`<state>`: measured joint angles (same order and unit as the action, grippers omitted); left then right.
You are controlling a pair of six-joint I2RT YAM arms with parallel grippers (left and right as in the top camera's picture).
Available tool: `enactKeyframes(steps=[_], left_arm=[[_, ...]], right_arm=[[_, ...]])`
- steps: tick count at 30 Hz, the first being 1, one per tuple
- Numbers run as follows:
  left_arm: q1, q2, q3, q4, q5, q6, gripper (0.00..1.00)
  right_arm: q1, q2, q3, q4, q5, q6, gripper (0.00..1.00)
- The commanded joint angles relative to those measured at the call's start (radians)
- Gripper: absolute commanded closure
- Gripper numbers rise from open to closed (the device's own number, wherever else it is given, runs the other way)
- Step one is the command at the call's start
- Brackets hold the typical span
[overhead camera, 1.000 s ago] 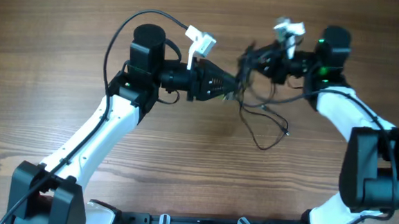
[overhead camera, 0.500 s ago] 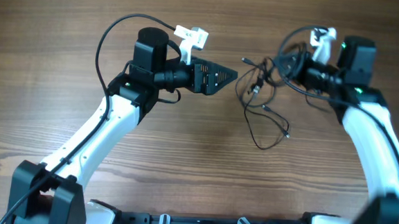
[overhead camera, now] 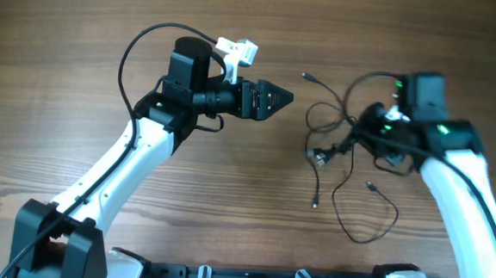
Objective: Untangle cables
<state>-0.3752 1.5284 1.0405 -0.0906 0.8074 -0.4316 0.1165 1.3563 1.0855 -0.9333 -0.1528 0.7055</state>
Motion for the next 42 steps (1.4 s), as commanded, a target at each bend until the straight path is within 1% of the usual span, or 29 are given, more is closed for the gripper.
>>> enactKeyframes(steps=[1, 4, 7, 8, 9, 11, 13, 14, 15, 16, 17, 19, 22, 24, 26, 27, 29, 31, 33, 34, 35, 37, 39, 40, 42], left_arm=[[-0.050, 0.003, 0.005, 0.003, -0.006, 0.008, 0.00], [-0.100, 0.003, 0.005, -0.021, -0.020, 0.009, 0.00], [-0.120, 0.003, 0.005, -0.073, -0.106, 0.009, 0.00], [-0.129, 0.003, 0.005, -0.095, -0.139, 0.009, 0.00], [-0.142, 0.003, 0.005, -0.115, -0.166, 0.009, 0.00], [-0.166, 0.004, 0.005, -0.124, -0.196, 0.008, 0.00], [-0.190, 0.004, 0.005, -0.124, -0.235, 0.008, 0.00], [-0.202, 0.004, 0.005, -0.128, -0.263, 0.008, 0.00], [-0.220, 0.005, 0.005, -0.132, -0.318, 0.003, 0.00], [-0.246, 0.008, 0.005, -0.139, -0.401, -0.040, 0.00], [-0.262, 0.010, 0.005, -0.139, -0.457, -0.087, 0.00], [-0.282, 0.013, 0.005, -0.140, -0.516, -0.131, 0.00], [-0.295, 0.017, 0.005, -0.175, -0.571, -0.132, 0.00], [-0.295, 0.016, 0.005, -0.171, -0.549, -0.149, 0.00], [-0.300, 0.016, 0.005, -0.070, -0.468, -0.150, 0.00], [-0.306, 0.016, 0.005, -0.025, -0.444, -0.150, 0.00], [-0.330, 0.021, 0.005, 0.012, -0.437, -0.149, 0.00], [-0.362, 0.044, 0.005, 0.012, -0.417, -0.150, 0.15], [-0.397, 0.081, 0.005, 0.012, -0.385, -0.149, 0.18], [-0.417, 0.114, 0.005, 0.013, -0.385, -0.146, 0.27], [-0.434, 0.155, 0.005, 0.017, -0.385, -0.119, 0.33], [-0.451, 0.233, 0.006, 0.017, -0.385, -0.097, 0.43], [-0.454, 0.297, 0.007, 0.023, -0.385, -0.084, 0.43], [-0.455, 0.318, 0.007, 0.024, -0.384, -0.041, 0.38], [-0.462, 0.335, 0.007, 0.028, -0.385, 0.039, 0.32]], right_arm=[[0.072, 0.266, 0.127, -0.035, 0.014, -0.119, 0.95], [0.085, 0.473, 0.280, -0.177, 0.050, -0.209, 0.96], [0.084, 0.494, 0.291, -0.170, 0.051, -0.235, 0.96], [0.084, 0.491, 0.291, -0.158, 0.050, -0.236, 0.87], [0.084, 0.491, 0.291, -0.144, 0.047, -0.243, 0.67], [0.084, 0.491, 0.291, -0.137, 0.040, -0.262, 0.66], [0.084, 0.491, 0.291, -0.126, 0.040, -0.264, 0.37], [0.079, 0.491, 0.291, -0.117, 0.040, -0.279, 0.27], [0.068, 0.484, 0.292, -0.113, 0.040, -0.286, 0.14], [0.037, 0.463, 0.305, -0.116, 0.040, -0.278, 0.00], [0.006, 0.438, 0.323, -0.120, 0.040, -0.278, 0.00], [-0.045, 0.385, 0.357, -0.129, 0.040, -0.276, 0.00], [-0.117, 0.259, 0.373, -0.132, 0.062, -0.276, 0.00], [-0.146, 0.183, 0.373, -0.145, 0.136, -0.245, 0.00], [-0.171, 0.112, 0.373, -0.174, 0.225, -0.208, 0.00], [-0.177, 0.090, 0.373, -0.185, 0.235, -0.195, 0.00], [-0.183, 0.051, 0.373, -0.190, 0.234, -0.197, 0.00], [-0.182, 0.000, 0.373, -0.190, 0.230, -0.195, 0.00], [-0.182, -0.040, 0.373, -0.190, 0.225, -0.182, 0.00], [-0.182, -0.061, 0.373, -0.189, 0.214, -0.182, 0.00], [-0.182, -0.080, 0.373, -0.190, 0.204, -0.183, 0.00], [-0.182, -0.097, 0.373, -0.192, 0.204, -0.183, 0.00], [-0.182, -0.100, 0.373, -0.205, 0.204, -0.182, 0.00], [-0.182, -0.100, 0.373, -0.214, 0.204, -0.183, 0.00], [-0.182, -0.100, 0.373, -0.226, 0.204, -0.183, 0.00]])
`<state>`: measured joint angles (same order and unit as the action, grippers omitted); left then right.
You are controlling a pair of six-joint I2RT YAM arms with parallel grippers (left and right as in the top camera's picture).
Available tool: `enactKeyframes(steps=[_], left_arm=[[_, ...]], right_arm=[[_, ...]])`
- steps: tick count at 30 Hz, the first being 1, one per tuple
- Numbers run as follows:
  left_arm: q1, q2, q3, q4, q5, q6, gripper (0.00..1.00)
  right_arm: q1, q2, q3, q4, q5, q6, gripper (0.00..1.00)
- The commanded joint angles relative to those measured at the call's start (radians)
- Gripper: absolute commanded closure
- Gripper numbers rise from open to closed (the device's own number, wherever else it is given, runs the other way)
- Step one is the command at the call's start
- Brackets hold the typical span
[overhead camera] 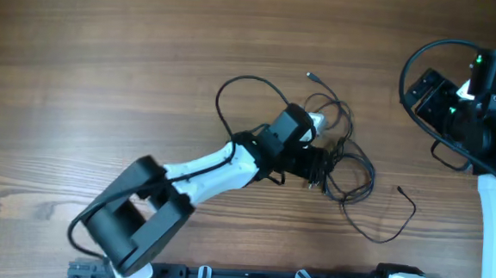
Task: Untangle cables
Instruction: 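Lower the left gripper onto the cable pile and grasp cables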
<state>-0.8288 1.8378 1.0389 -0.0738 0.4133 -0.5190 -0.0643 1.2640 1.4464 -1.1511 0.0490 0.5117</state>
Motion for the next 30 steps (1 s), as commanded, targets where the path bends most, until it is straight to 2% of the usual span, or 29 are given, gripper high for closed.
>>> enactKeyframes(steps=[1, 5, 7, 10, 13, 14, 15, 16, 18, 21, 23, 26, 28, 30], left_arm=[[-0.017, 0.025, 0.008, 0.022, -0.002, 0.218, 0.30], [-0.039, 0.035, 0.008, 0.077, -0.201, 0.348, 0.27], [-0.053, 0.067, 0.008, 0.134, -0.210, 0.400, 0.26], [-0.082, 0.146, 0.008, 0.179, -0.210, 0.404, 0.25], [-0.104, 0.185, 0.008, 0.205, -0.215, 0.408, 0.33], [-0.108, 0.196, 0.008, 0.220, -0.232, 0.407, 0.85], [-0.108, 0.198, 0.008, 0.220, -0.240, 0.407, 0.96], [-0.106, 0.197, 0.008, 0.220, -0.251, 0.407, 0.96], [-0.090, 0.158, 0.008, 0.192, -0.381, 0.399, 0.96], [-0.038, -0.010, 0.008, 0.011, -0.640, 0.350, 0.96], [0.009, -0.185, 0.008, -0.113, -0.649, 0.351, 0.96], [0.054, -0.373, 0.008, -0.207, -0.646, 0.352, 0.96], [0.099, -0.513, 0.008, -0.281, -0.625, 0.387, 0.96], [0.142, -0.605, 0.008, -0.363, -0.528, 0.484, 0.96]], right_arm=[[-0.002, -0.008, 0.012, -0.014, 0.002, 0.011, 0.00], [-0.002, -0.008, 0.012, -0.021, -0.022, 0.010, 0.00], [-0.002, -0.008, 0.012, -0.022, -0.032, 0.002, 0.00], [-0.002, -0.008, 0.012, -0.030, -0.044, -0.014, 0.00], [-0.002, -0.008, 0.012, -0.031, -0.051, -0.011, 0.00], [-0.002, -0.008, 0.012, -0.036, -0.051, -0.011, 0.00], [-0.002, -0.008, 0.012, -0.039, -0.051, -0.012, 0.00], [-0.002, -0.008, 0.012, -0.040, -0.051, -0.014, 0.00], [0.000, -0.006, 0.012, -0.039, -0.055, -0.014, 0.00], [0.000, 0.001, 0.011, -0.022, -0.128, -0.014, 0.00], [0.007, 0.020, 0.008, 0.020, -0.232, -0.032, 0.10], [0.034, 0.047, -0.026, 0.116, -0.379, -0.116, 0.10], [0.064, 0.082, -0.066, 0.199, -0.621, -0.268, 0.10], [0.071, 0.125, -0.089, 0.247, -0.819, -0.391, 0.10]])
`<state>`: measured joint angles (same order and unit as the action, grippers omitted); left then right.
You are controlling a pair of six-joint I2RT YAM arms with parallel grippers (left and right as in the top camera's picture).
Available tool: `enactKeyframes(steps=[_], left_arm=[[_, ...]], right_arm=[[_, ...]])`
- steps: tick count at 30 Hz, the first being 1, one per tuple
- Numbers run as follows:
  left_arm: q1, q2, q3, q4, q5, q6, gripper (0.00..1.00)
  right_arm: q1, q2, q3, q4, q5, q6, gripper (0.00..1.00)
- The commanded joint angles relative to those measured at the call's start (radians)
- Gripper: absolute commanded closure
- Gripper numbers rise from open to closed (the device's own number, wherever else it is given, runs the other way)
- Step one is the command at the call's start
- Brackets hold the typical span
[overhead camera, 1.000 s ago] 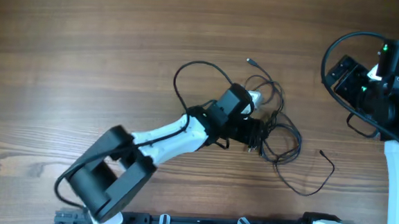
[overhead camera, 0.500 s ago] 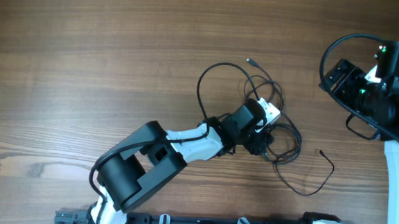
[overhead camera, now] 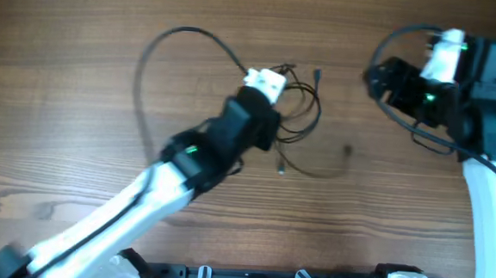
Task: Untangle cables
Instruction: 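Lower the left gripper onto the cable pile and grasp cables, then bring the right gripper to the left-held cables and grasp strands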
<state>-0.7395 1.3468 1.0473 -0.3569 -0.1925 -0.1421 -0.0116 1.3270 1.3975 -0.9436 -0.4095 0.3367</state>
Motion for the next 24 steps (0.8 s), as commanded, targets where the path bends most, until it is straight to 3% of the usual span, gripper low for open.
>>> enactKeyframes(steps=[1, 4, 7, 9, 12, 14, 17, 18, 23, 24], left_arm=[[0.071, -0.138, 0.000, -0.111, 0.145, 0.139, 0.96], [0.106, -0.155, 0.000, -0.161, 0.311, 0.217, 0.96], [0.108, -0.123, 0.000, -0.140, 0.430, 0.217, 0.96], [0.108, -0.111, 0.000, -0.130, 0.472, 0.216, 0.96], [0.108, -0.113, 0.000, -0.104, 0.471, 0.201, 0.96], [0.114, -0.115, 0.000, -0.042, 0.430, 0.126, 0.96], [0.139, -0.137, 0.000, 0.075, 0.331, -0.025, 0.96], [0.144, -0.143, 0.000, 0.117, 0.325, -0.062, 0.96], [0.144, -0.146, 0.000, 0.117, 0.321, -0.079, 0.96], [0.144, -0.146, 0.000, 0.095, 0.321, -0.079, 0.96]], right_arm=[[0.019, 0.084, -0.048, 0.057, -0.470, -0.286, 0.10], [0.043, 0.151, -0.051, 0.059, -0.698, -0.500, 0.13], [0.135, 0.229, -0.051, 0.095, -0.606, -0.575, 0.19], [0.175, 0.266, -0.051, 0.136, -0.570, -0.574, 0.41], [0.192, 0.302, -0.051, 0.145, -0.576, -0.560, 0.96], [0.192, 0.304, -0.051, 0.142, -0.506, -0.495, 0.95], [0.192, 0.304, -0.051, 0.143, -0.164, -0.229, 0.96], [0.192, 0.304, -0.051, 0.143, -0.140, -0.192, 0.96], [0.161, 0.304, -0.044, 0.169, 0.012, -0.053, 0.94], [0.135, 0.302, -0.027, 0.179, -0.048, -0.089, 0.70]])
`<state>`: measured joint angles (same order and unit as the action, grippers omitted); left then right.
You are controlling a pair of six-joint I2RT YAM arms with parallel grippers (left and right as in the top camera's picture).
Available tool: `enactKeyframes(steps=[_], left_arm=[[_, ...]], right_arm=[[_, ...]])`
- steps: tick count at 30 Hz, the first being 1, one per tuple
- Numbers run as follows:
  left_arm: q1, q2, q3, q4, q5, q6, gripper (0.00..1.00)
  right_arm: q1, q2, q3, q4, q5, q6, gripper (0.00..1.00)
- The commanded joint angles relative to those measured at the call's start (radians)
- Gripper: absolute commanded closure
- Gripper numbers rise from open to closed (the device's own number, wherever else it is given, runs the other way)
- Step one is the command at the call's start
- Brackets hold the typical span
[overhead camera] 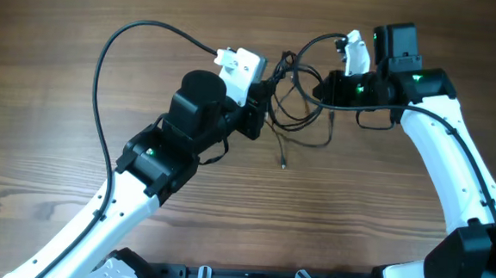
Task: Untangle cables
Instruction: 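Bring the right gripper to the left-held cables and grasp strands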
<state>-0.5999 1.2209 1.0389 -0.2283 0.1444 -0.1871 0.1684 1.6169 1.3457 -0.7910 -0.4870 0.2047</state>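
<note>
A tangle of thin black cables (302,118) hangs in loops between the two arms at the upper middle of the overhead view. One loose plug end (282,164) dangles below it toward the table. My left gripper (266,102) reaches in from the lower left and is shut on the left side of the tangle. My right gripper (318,90) points left from the upper right, its tip at the tangle's right side among the loops. Its fingers are dark against the cables, so their state is unclear.
The wooden table (65,24) fills the view. The left arm's own thick black lead (115,49) arcs wide over the table's left part. A similar lead loops above the right wrist (319,42). A black rail runs along the near edge.
My right gripper has moved left from the far right edge to the tangle's right side. My left gripper still holds the cables, now slightly higher and to the right, and the loops are drawn in tighter.
First the tangle lay at the right by my right gripper, with my left gripper apart from it. Then my left gripper was on the tangle and the right arm was back at the edge. Then the left held the cables up; now both grippers meet at them.
</note>
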Motion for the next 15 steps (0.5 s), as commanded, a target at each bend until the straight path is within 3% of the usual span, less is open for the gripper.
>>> enactKeyframes(steps=[1, 4, 6, 7, 10, 12, 14, 15], left_arm=[[0.005, -0.020, 0.008, -0.059, -0.016, -0.034, 0.96], [0.004, -0.015, 0.008, -0.078, -0.015, -0.034, 0.96], [0.004, 0.012, 0.008, -0.078, -0.015, -0.034, 0.96], [0.005, 0.031, 0.008, -0.068, -0.014, -0.034, 0.96], [0.005, 0.030, 0.008, -0.029, 0.009, -0.034, 0.96], [0.005, 0.030, 0.008, -0.007, 0.018, -0.034, 0.96], [0.005, 0.030, 0.008, -0.006, 0.019, -0.034, 0.96], [0.005, 0.030, 0.008, -0.006, 0.019, -0.034, 0.96]], right_arm=[[-0.077, 0.008, 0.046, 0.031, -0.045, 0.006, 0.30], [-0.186, -0.018, 0.081, 0.027, -0.362, -0.039, 0.21], [-0.201, -0.022, 0.081, -0.015, -0.651, -0.169, 0.20], [-0.175, -0.022, 0.079, -0.072, -0.698, -0.368, 0.15], [-0.130, -0.019, 0.055, -0.060, -0.557, -0.410, 0.16], [-0.078, -0.016, 0.050, -0.060, -0.560, -0.415, 0.42], [-0.028, -0.014, 0.050, -0.044, -0.544, -0.413, 0.94], [-0.018, -0.013, 0.050, -0.037, -0.522, -0.405, 0.96]])
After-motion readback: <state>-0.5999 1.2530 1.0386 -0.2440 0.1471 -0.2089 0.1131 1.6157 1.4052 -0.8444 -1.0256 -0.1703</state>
